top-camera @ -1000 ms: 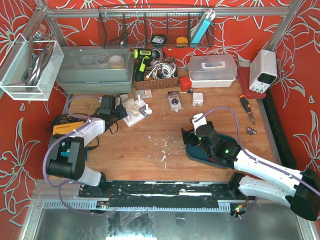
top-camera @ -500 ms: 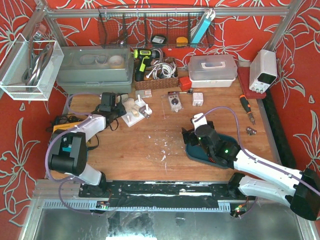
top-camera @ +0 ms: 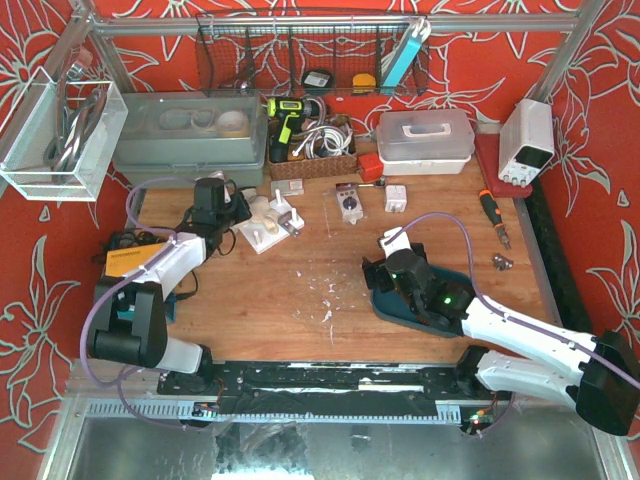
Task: Install the large spring
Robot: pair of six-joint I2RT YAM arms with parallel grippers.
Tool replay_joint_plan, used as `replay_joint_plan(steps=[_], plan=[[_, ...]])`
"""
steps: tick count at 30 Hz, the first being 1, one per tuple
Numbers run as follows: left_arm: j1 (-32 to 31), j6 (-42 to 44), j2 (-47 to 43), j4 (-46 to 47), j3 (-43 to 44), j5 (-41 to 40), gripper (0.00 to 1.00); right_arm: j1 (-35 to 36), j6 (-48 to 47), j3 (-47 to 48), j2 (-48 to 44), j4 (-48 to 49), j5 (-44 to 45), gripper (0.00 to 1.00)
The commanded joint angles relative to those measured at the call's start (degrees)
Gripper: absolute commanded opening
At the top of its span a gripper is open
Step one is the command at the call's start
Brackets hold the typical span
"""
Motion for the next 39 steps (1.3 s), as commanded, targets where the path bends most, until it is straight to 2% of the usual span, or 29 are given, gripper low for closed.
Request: replay_joint_plan(steps=[1,4,6,9,10,16,18,32,35,39], plan=[[0.32,0.8,-0.45,3.07,1.82,3.96,0.0,0.23,-0.28,0.68,0.1,-0.17,1.53,0.99],[0.34,0.63,-0.3,2.76,3.27,2.32,0.0,0.21,-0.29,0.64,0.1,-0.21,1.56,0.99],[0.32,0.67,0.11,-1.62,5.46,-1.27,0.02,0.25,-0.29,0.77,0.03,-0.3,1.58,0.99],[0.32,0.12,-0.41,-8.21,6.5,-8.34,0.35,0.24,-0.31,0.77,-0.08,-0.39,1.76,0.99],[0.46,0.31,-1.13,-7.74,5.13,-9.02,0.41,0.21,-0.29,0.78,-0.06,-0.53,1.78,0.99],[2.65,0.31,-2.93,-3.05,-2.3,-1.84,0.66,0.21,-0.08,0.94,-0.02,-0.58,1.38,0.99],[3.11,0.62,-2.38,-1.51,-4.11,-0.59,0.7,0.25,-0.05,1.04,-0.04,-0.96,1.71,0.99],[3.92,0.93,6.58,3.76,-3.23,7.65,0.62,0.21,-0.23,1.01,0.14,-1.0,2.66,0.99],[3.92,0.76,6.82,4.51,-3.29,8.17,0.57,0.21,-0.23,1.03,0.27,-0.93,2.78,0.99],[3.92,0.46,6.12,4.89,-3.23,9.19,0.4,0.26,-0.3,1.19,0.59,-0.81,2.76,0.99]])
